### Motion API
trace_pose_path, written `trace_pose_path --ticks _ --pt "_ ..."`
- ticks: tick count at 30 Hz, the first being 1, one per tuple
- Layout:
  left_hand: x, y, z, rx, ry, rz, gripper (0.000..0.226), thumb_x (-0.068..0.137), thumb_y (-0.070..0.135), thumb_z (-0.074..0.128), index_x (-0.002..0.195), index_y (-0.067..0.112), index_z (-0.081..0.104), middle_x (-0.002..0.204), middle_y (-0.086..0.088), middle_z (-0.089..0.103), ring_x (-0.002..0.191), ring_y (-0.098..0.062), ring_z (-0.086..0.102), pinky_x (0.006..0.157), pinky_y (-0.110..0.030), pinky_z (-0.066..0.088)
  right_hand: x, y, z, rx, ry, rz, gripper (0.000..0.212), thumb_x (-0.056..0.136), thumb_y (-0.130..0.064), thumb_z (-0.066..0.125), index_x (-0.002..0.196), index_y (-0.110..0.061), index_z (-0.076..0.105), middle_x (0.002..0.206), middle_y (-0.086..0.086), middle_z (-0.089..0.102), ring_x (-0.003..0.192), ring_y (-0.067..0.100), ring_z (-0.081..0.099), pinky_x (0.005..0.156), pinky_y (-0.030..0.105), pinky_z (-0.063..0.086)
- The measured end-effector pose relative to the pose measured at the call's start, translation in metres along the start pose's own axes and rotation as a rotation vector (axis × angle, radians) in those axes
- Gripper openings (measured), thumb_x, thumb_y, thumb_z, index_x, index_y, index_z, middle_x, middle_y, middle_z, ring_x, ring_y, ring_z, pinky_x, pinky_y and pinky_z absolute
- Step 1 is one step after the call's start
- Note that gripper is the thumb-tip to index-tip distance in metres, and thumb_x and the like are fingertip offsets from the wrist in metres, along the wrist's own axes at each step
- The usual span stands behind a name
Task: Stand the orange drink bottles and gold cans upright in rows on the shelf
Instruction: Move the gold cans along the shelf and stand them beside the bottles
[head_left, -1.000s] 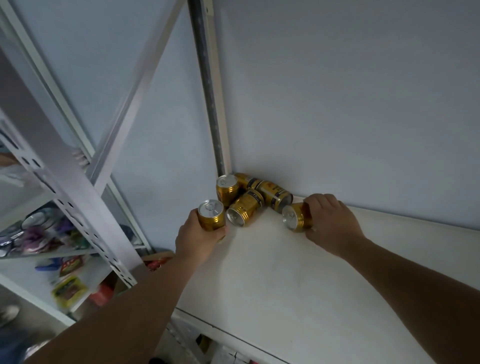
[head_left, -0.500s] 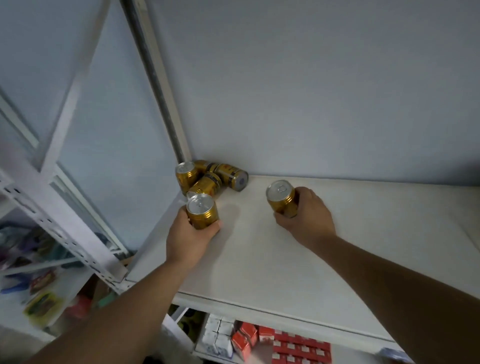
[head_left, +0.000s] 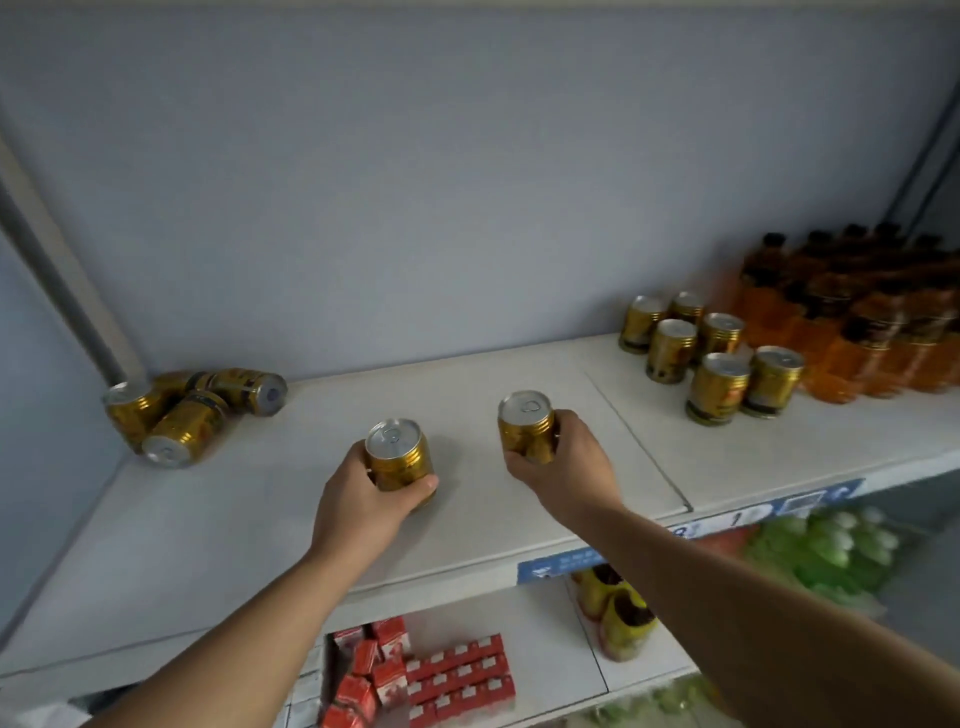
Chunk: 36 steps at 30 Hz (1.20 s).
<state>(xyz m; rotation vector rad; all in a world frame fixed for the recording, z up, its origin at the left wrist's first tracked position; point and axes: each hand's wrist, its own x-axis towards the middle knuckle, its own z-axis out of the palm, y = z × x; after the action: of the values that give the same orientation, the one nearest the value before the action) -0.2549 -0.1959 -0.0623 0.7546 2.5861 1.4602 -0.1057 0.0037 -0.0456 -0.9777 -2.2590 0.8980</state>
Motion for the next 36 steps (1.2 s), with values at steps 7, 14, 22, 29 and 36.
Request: trace_pose_path --ticks 7,14,22,29,36 --pt "0.029 0.058 0.084 0.010 -0.116 0.074 0.064 0.059 0.057 0.090 0.109 0.037 0.054 0.093 0.021 0.064 0.085 0.006 0.058 0.063 -0.018 0.041 0.041 0.060 -0.059 0.041 0.080 0.117 0.058 0.068 -0.055 0.078 0.113 -0.030 0.052 0.101 -0.010 0.062 0.089 0.012 0.060 0.071 0.030 0.047" --pt "0.083 0.095 0.166 -0.004 -0.178 0.045 0.073 0.058 0.054 0.091 0.119 0.037 0.056 0.105 0.019 0.066 0.098 -0.006 0.064 0.073 -0.020 0.045 0.122 0.109 -0.070 0.138 0.034 0.178 0.060 0.074 -0.047 0.081 0.121 -0.028 0.048 0.108 -0.008 0.062 0.100 0.016 0.062 0.088 0.043 0.056" --pt "0.132 0.101 0.218 -0.044 -0.194 -0.009 0.083 0.062 0.049 0.092 0.132 0.029 0.053 0.119 0.013 0.065 0.108 -0.012 0.063 0.086 -0.026 0.047 0.191 0.129 -0.045 0.301 -0.013 0.228 0.053 0.079 -0.039 0.082 0.118 -0.035 0.045 0.111 -0.014 0.058 0.107 0.009 0.056 0.089 0.033 0.045" --pt "0.183 0.099 0.227 0.008 -0.257 0.009 0.094 0.064 0.055 0.090 0.142 0.028 0.047 0.134 0.008 0.062 0.120 -0.019 0.060 0.102 -0.043 0.049 0.233 0.121 -0.029 0.181 0.000 0.238 0.059 0.081 -0.039 0.081 0.128 -0.025 0.049 0.121 -0.005 0.061 0.118 0.020 0.060 0.087 0.031 0.043" --pt "0.215 0.096 0.235 -0.001 -0.282 0.041 0.085 0.065 0.056 0.088 0.136 0.037 0.046 0.123 0.016 0.061 0.113 -0.014 0.058 0.094 -0.036 0.047 0.253 0.116 -0.022 0.116 0.030 0.220 0.058 0.081 -0.040 0.081 0.126 -0.022 0.050 0.123 -0.001 0.064 0.119 0.022 0.060 0.092 0.035 0.046"
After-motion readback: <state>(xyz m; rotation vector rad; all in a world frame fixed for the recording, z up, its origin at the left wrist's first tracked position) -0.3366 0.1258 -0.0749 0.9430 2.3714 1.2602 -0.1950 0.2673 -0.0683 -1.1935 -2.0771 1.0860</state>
